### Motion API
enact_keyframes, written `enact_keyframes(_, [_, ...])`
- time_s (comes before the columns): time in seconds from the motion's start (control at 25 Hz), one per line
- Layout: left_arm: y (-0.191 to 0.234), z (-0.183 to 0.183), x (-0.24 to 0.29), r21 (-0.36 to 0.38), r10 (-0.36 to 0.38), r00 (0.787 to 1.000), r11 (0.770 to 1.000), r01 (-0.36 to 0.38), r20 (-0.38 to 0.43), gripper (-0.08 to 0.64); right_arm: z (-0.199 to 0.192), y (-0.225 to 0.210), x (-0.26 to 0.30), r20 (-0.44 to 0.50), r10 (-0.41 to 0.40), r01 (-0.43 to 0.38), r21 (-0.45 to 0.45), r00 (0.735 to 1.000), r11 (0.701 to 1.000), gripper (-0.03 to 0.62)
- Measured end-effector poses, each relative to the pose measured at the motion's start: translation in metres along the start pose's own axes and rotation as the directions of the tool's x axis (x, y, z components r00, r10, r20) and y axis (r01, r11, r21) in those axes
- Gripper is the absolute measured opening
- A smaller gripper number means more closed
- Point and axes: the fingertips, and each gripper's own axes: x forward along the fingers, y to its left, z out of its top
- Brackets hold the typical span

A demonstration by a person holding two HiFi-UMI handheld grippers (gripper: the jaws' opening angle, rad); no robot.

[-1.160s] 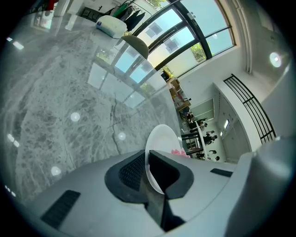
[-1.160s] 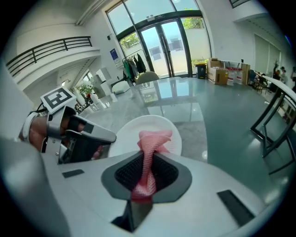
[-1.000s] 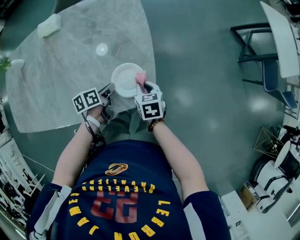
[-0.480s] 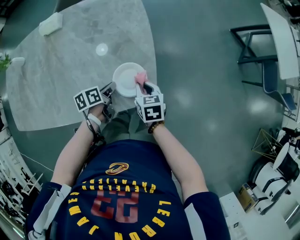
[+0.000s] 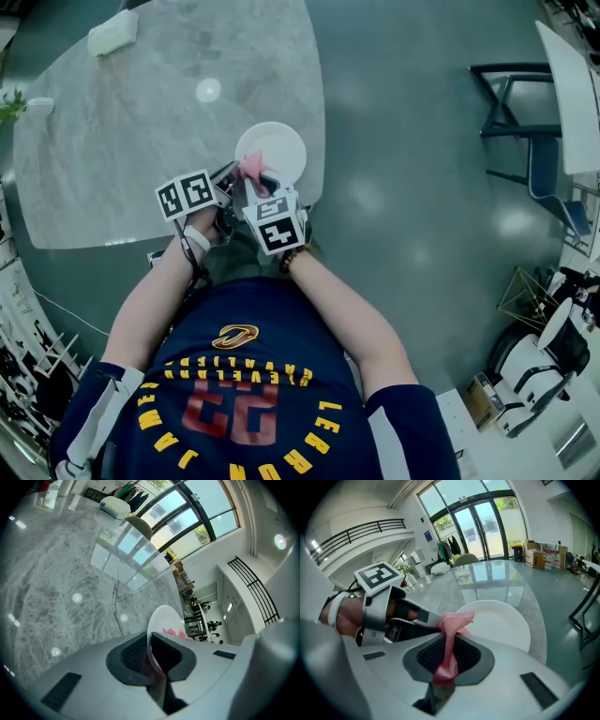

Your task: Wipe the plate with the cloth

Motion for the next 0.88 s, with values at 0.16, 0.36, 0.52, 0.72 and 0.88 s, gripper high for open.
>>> enact_keyframes(0.16, [0.001, 0.000, -0.002, 0.005, -0.003, 1.000, 1.000, 0.003, -0.004, 0.032, -0.013, 0.014, 0.009, -0.047, 0.021, -0.022, -0.019, 0.999, 1.000, 0.041])
enact_keyframes(0.36, [0.001, 0.002, -0.002, 0.013, -0.004, 1.000, 1.000, 0.004, -0.008, 0.032, -0.021, 0.008, 0.008, -0.057, 0.011, -0.012, -0.010, 0.998, 1.000, 0.041])
enact_keyframes(0.52, [0.003, 0.002, -0.002, 0.014, -0.002, 1.000, 1.000, 0.002, -0.010, 0.032, -0.026, -0.001, 0.003, -0.055, 0.001, -0.001, -0.006, 0.998, 1.000, 0.041])
enact_keyframes(0.72, [0.002, 0.001, -0.004, 0.015, 0.003, 1.000, 1.000, -0.003, -0.012, 0.032, -0.031, -0.016, -0.010, -0.037, -0.021, 0.022, 0.025, 0.999, 0.999, 0.041])
enact_keyframes(0.88, [0.001, 0.003, -0.002, 0.021, 0.007, 1.000, 1.000, -0.007, -0.010, 0.032, -0.033, -0.040, -0.020, -0.023, -0.059, 0.060, 0.066, 0.998, 0.996, 0.040])
